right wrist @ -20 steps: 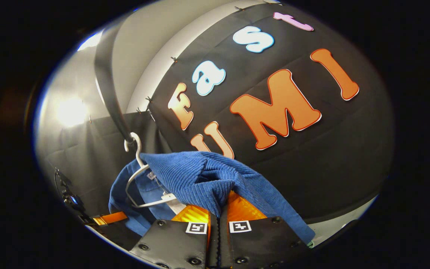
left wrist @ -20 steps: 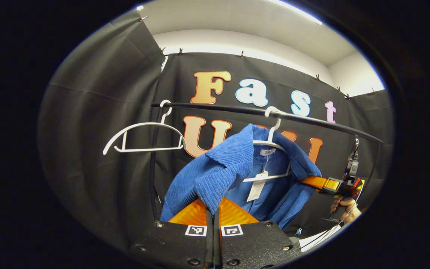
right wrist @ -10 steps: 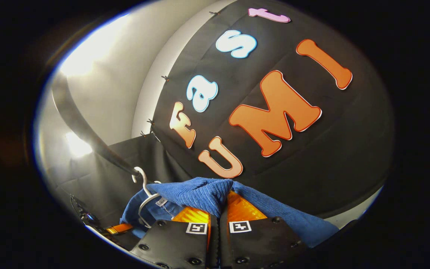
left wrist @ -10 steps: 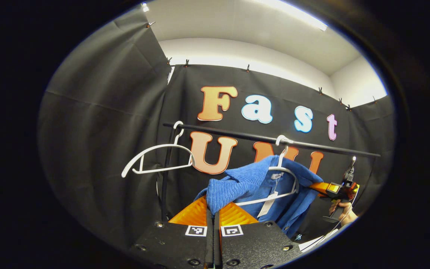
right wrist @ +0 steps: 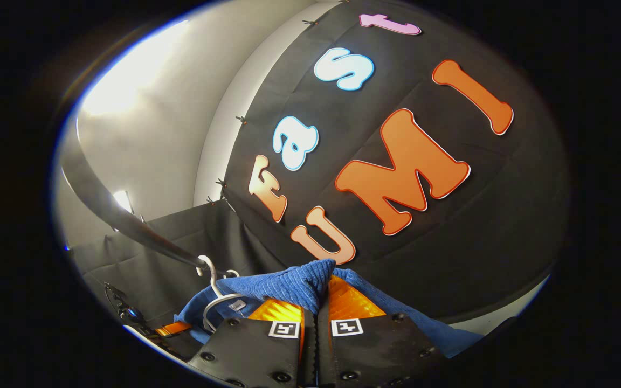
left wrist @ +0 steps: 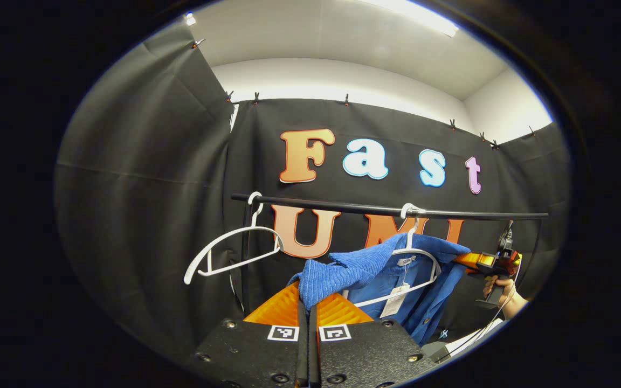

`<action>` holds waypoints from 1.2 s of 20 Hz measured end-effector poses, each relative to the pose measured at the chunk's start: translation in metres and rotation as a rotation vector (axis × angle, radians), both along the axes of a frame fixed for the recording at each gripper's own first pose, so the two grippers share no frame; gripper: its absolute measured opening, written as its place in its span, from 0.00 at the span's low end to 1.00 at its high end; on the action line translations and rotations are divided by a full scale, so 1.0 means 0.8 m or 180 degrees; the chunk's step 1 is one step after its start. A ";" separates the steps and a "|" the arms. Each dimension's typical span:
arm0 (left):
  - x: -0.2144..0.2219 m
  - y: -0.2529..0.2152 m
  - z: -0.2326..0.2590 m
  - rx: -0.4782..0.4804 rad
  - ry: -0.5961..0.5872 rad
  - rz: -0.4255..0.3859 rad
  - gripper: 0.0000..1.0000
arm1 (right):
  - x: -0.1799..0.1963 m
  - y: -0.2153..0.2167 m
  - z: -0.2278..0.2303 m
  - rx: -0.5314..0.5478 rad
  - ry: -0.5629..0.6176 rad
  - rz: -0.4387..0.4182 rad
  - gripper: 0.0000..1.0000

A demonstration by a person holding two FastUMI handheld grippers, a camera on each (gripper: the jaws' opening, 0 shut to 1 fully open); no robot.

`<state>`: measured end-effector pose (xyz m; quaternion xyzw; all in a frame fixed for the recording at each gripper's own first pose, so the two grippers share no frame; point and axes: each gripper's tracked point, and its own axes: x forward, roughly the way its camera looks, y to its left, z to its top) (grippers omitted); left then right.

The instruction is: Grasp the clothes on the hanger with both hands and then place them into the laundry hamper below.

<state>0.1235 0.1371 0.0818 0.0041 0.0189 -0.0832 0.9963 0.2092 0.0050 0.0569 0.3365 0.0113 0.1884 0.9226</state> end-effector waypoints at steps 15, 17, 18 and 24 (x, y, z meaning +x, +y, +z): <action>0.071 0.032 0.018 -0.0027 -0.0033 -0.0306 0.01 | 0.037 -0.008 -0.018 0.0006 0.0084 -0.0158 0.08; 0.084 0.038 0.014 -0.0019 0.0007 -0.0321 0.01 | 0.045 -0.009 -0.023 0.0003 0.0112 -0.0176 0.08; 0.090 0.039 0.011 -0.0009 0.0024 -0.0327 0.02 | 0.049 -0.010 -0.028 -0.0003 0.0132 -0.0189 0.08; 0.123 0.047 -0.014 -0.0012 0.0162 -0.0389 0.01 | 0.071 -0.017 -0.046 -0.0032 0.0227 -0.0276 0.08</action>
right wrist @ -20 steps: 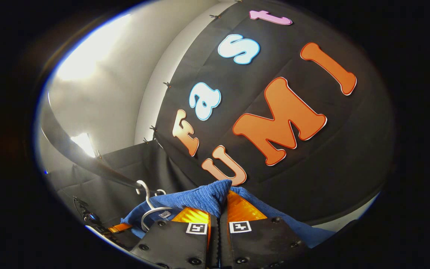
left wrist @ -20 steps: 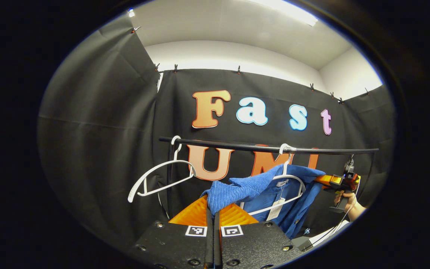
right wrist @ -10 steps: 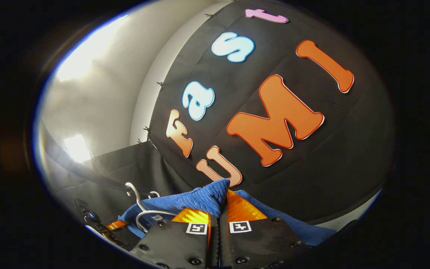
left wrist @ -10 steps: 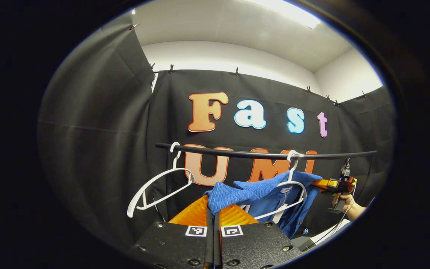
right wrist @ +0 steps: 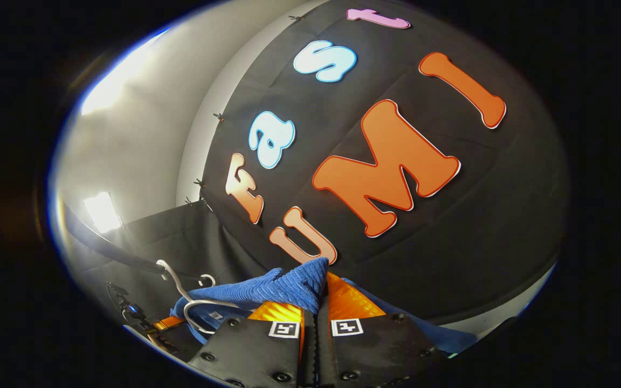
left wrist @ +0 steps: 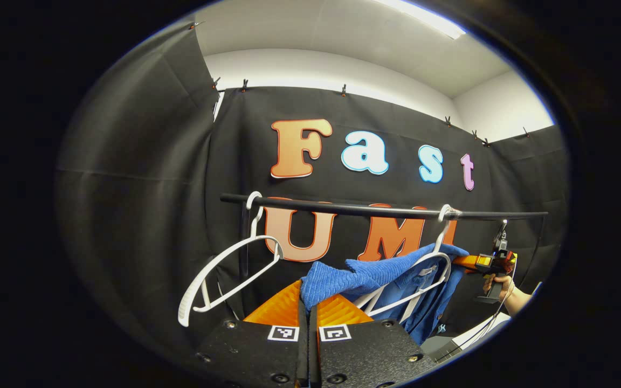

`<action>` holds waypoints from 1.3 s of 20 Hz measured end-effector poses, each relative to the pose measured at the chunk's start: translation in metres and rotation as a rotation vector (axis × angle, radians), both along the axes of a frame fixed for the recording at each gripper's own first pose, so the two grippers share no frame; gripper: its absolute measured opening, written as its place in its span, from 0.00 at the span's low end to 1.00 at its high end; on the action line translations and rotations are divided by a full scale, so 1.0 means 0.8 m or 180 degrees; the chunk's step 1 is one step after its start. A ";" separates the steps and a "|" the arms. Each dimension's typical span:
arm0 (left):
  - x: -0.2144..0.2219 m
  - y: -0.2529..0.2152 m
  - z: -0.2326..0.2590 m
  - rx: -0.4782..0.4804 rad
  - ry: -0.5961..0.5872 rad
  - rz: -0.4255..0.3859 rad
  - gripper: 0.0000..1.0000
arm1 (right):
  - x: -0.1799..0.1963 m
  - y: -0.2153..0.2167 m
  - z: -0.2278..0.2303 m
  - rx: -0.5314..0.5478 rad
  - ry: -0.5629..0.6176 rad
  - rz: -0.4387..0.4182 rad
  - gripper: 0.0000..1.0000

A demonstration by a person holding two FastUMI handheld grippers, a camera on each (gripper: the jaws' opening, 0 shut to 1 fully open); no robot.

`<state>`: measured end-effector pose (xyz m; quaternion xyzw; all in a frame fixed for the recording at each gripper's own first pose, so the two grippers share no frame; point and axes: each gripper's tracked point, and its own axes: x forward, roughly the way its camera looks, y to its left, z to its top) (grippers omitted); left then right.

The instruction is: Grasp the clothes on the hanger with both hands and then place them into the laundry hamper below.

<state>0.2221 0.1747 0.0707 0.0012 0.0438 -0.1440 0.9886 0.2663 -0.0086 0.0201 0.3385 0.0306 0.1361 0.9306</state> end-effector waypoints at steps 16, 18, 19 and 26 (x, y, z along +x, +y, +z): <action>0.026 0.022 -0.116 0.0054 0.0482 0.0047 0.00 | 0.024 -0.008 -0.101 -0.0199 0.0581 -0.0385 0.08; 0.019 0.023 -0.123 0.0054 0.0507 0.0062 0.00 | 0.015 -0.007 -0.108 -0.0217 0.0609 -0.0420 0.08; 0.015 0.024 -0.126 0.0064 0.0505 0.0073 0.01 | 0.010 -0.006 -0.111 -0.0240 0.0624 -0.0444 0.08; -0.018 0.015 -0.146 0.0297 0.0538 -0.0007 0.00 | -0.037 -0.004 -0.131 -0.0353 0.0709 -0.0669 0.08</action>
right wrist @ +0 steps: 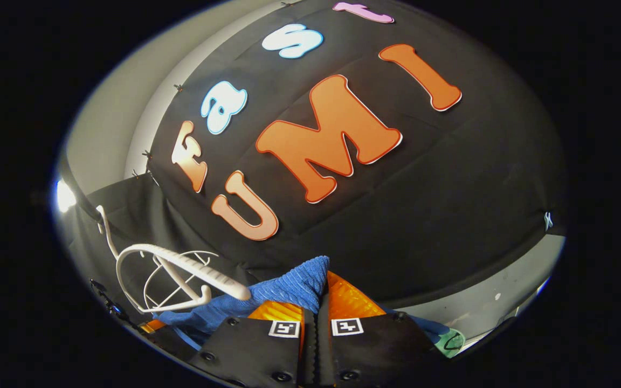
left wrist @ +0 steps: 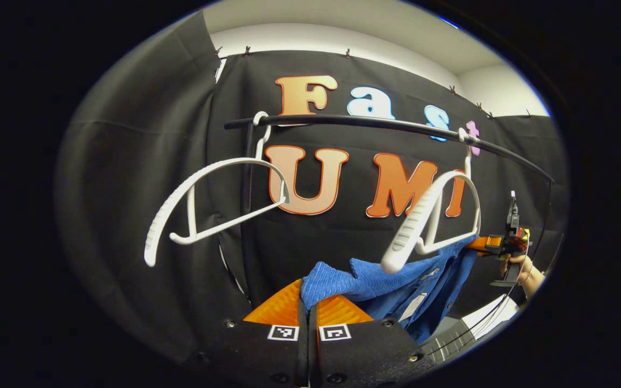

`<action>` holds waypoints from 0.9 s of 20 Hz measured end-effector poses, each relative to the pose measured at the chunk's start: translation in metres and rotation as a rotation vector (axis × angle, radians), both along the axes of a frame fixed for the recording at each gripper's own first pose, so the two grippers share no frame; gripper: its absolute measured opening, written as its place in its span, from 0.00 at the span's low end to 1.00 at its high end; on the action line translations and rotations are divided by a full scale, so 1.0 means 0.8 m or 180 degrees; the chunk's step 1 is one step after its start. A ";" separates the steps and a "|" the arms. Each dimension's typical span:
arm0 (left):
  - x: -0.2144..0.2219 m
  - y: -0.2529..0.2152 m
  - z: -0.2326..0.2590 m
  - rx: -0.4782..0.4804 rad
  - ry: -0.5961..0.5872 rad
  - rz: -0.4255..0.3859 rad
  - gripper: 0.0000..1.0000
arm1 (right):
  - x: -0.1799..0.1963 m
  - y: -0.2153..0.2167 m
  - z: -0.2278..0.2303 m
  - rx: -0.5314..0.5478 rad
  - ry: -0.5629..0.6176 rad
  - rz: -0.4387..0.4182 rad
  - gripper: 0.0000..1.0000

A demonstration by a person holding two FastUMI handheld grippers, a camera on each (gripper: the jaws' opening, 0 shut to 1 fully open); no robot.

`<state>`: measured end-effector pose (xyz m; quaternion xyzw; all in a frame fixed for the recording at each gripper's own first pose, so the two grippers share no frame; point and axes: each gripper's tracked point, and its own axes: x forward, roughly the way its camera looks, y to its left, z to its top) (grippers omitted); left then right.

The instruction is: Grasp the clothes on the hanger with both hands and then place them into the laundry hamper below.

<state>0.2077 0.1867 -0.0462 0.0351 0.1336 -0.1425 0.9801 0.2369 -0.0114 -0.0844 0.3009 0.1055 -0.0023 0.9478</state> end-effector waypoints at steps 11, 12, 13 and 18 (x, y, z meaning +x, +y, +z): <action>-0.039 -0.015 -0.033 0.0064 0.0102 -0.0187 0.01 | -0.076 0.034 -0.015 -0.0264 0.0078 -0.0197 0.08; -0.045 -0.015 -0.036 0.0060 0.0106 -0.0179 0.01 | -0.080 0.039 -0.015 -0.0291 0.0081 -0.0191 0.08; -0.050 -0.019 -0.038 0.0045 0.0110 -0.0195 0.00 | -0.085 0.043 -0.016 -0.0316 0.0084 -0.0183 0.08; -0.062 -0.050 -0.047 -0.0119 0.0164 -0.0330 0.01 | -0.101 0.060 -0.016 -0.0388 0.0087 -0.0160 0.08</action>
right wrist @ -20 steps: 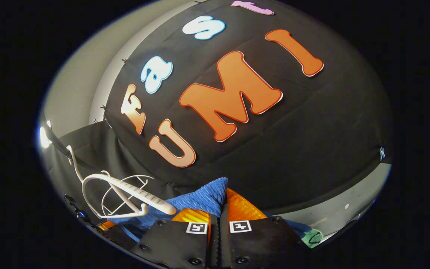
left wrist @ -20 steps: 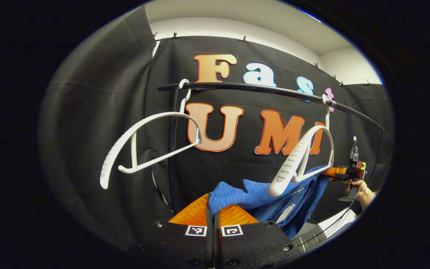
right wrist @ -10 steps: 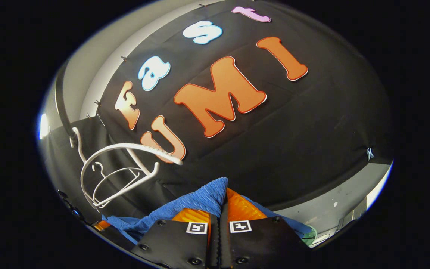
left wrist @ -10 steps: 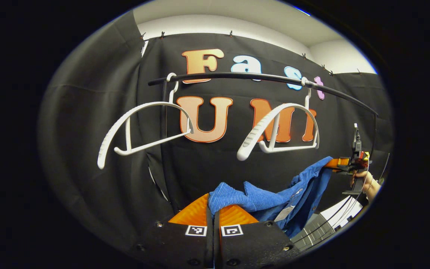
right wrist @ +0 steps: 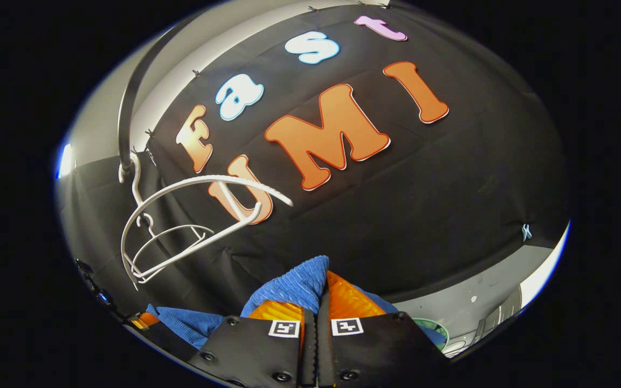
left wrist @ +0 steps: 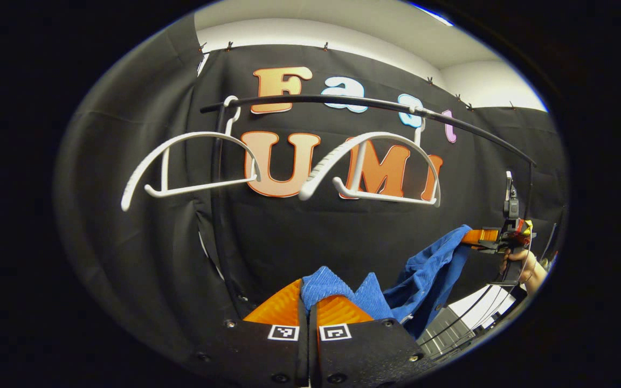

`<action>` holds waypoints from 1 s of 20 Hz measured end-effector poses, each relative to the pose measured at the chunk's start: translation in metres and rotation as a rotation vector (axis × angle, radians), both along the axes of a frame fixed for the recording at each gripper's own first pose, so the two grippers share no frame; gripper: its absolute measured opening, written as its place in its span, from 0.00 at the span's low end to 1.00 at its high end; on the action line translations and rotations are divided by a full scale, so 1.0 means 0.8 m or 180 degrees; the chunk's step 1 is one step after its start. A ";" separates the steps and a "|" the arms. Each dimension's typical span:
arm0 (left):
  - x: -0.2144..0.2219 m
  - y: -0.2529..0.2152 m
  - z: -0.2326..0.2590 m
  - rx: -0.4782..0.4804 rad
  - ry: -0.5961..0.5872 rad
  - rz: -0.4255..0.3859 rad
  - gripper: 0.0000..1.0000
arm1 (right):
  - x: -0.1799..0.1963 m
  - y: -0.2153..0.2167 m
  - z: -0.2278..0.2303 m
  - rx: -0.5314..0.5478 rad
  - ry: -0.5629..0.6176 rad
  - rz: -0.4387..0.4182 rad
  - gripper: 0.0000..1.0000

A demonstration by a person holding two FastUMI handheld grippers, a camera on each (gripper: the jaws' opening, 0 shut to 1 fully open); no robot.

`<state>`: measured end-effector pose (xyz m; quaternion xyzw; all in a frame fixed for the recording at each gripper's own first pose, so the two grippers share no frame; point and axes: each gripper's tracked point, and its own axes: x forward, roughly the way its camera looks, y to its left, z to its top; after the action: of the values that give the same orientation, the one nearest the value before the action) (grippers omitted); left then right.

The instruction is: Grasp the clothes on the hanger with both hands and then place them into the laundry hamper below.

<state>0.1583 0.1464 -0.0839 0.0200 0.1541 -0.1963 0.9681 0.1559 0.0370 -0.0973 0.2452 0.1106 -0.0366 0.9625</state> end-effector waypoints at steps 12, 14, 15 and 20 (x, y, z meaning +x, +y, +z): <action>-0.016 -0.117 -0.030 -0.0397 0.0271 -0.0420 0.01 | -0.037 0.031 -0.019 -0.0064 0.0143 0.0088 0.08; -0.018 -0.139 -0.040 -0.0407 0.0329 -0.0509 0.01 | -0.040 0.034 -0.025 -0.0073 0.0174 0.0093 0.08; -0.020 -0.149 -0.046 -0.0413 0.0364 -0.0548 0.01 | -0.043 0.035 -0.027 -0.0073 0.0184 0.0094 0.08; -0.024 -0.190 -0.083 -0.0467 0.0607 -0.0680 0.01 | -0.052 0.038 -0.052 -0.0048 0.0290 0.0093 0.08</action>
<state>0.1389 -0.0057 -0.1499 -0.0532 0.2275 -0.3100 0.9216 0.1142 0.0675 -0.1393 0.2343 0.1576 -0.0344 0.9587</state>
